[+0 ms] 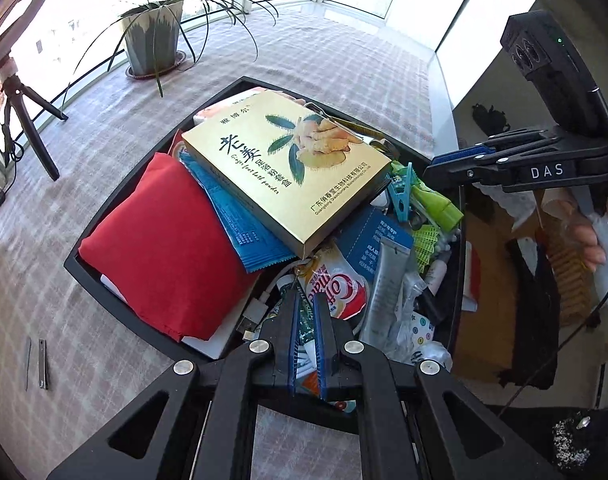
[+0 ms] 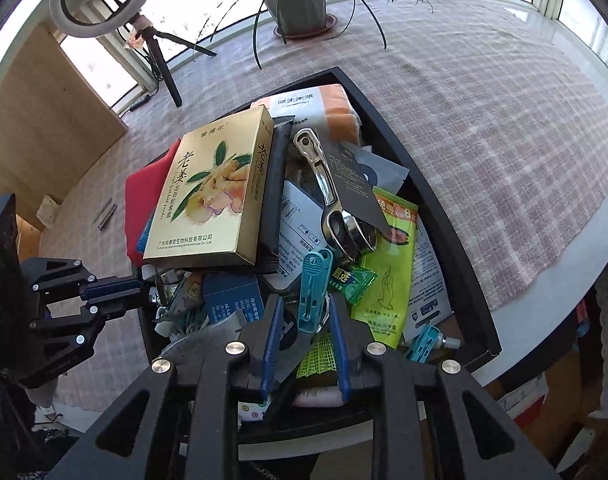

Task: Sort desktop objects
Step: 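Carry the screwdriver and clothespin over the tray and open both tools, then move both tools back to the metal strip and nail clipper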

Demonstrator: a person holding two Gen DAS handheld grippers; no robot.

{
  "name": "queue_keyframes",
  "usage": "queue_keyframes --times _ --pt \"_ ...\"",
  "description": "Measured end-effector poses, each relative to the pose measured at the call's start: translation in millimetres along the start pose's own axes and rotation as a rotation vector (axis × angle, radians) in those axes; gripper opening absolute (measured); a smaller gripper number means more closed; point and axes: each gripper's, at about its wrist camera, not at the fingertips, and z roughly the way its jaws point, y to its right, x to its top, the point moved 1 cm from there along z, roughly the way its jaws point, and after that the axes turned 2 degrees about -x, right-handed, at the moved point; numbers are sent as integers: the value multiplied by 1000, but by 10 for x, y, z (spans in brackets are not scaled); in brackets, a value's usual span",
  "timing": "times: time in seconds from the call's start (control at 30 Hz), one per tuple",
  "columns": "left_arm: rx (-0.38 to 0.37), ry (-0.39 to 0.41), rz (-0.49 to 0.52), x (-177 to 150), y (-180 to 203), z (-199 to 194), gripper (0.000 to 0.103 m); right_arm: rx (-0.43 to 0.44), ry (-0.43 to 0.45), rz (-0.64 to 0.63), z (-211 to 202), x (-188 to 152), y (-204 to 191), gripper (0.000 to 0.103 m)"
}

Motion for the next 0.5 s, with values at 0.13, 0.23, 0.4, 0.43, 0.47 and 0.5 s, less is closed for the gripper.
queue_keyframes --times 0.13,0.23,0.4,0.43,0.47,0.5 --pt "27 16 -4 -36 -96 -93 7 -1 9 -5 -44 54 -57 23" --pt "41 32 -34 -89 -247 -189 7 7 22 -15 -83 103 -136 23" --pt "89 56 -113 -253 -674 -398 7 36 33 -60 -120 214 -366 23" --pt "101 61 -131 -297 -776 -445 7 44 37 -75 -128 239 -434 23" --pt "113 64 -148 -340 -877 -491 7 51 38 -93 -132 267 -511 23" --pt "130 67 -162 -384 -974 -535 7 58 41 -111 -134 303 -596 23"
